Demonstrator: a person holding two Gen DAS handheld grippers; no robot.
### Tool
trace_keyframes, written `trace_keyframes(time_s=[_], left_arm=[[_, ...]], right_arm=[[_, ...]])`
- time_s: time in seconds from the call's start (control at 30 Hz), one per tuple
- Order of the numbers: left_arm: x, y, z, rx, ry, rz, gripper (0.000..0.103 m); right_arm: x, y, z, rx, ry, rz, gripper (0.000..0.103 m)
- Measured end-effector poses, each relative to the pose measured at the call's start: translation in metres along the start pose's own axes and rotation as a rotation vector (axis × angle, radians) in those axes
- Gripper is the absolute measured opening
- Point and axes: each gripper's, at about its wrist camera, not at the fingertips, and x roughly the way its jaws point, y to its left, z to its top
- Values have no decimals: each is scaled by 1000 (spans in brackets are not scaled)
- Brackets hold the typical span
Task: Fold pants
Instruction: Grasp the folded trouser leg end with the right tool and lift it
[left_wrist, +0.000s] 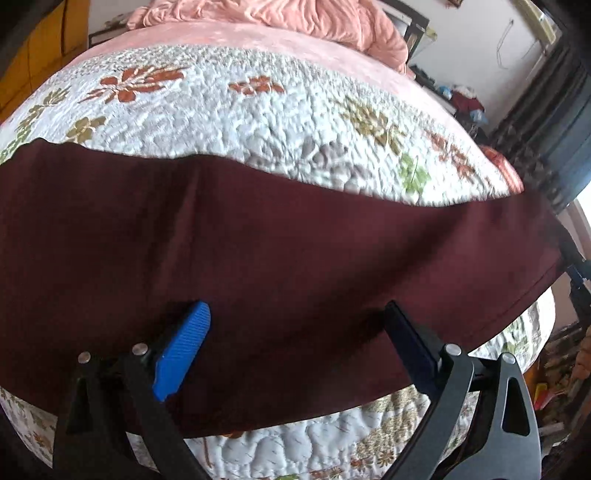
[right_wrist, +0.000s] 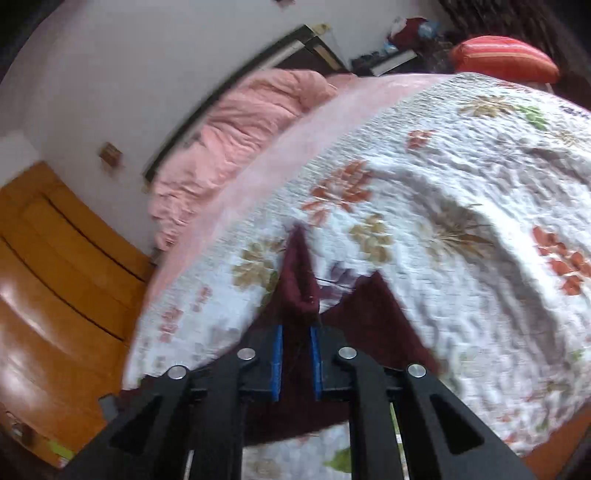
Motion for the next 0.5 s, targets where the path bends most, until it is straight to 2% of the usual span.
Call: trace_keyframes(time_s=[0.13, 0.23, 0.3, 0.37, 0.4, 0.43, 0.5], left_arm=[[11, -20, -8, 134, 1, 91, 97], [9, -25, -10, 164, 6, 71, 97], [4, -22, -7, 133, 15, 34, 97], [-3, -17, -5, 88, 11, 11, 97], [-6, -15, -4, 72, 3, 19, 97], [-10, -12, -2, 57, -10, 58, 97], [-14, -9, 0, 43, -31, 88, 97]], right_arm=[[39, -45, -20, 86, 166, -131, 12], [37, -55, -34, 116, 149, -102, 15], [27, -53, -37, 123, 135, -98, 36], [12, -50, -40, 133, 124, -105, 46], [8, -50, -43, 152, 140, -98, 50], [7, -51, -43, 168, 154, -96, 54], [12, -53, -48, 194, 191, -81, 67]])
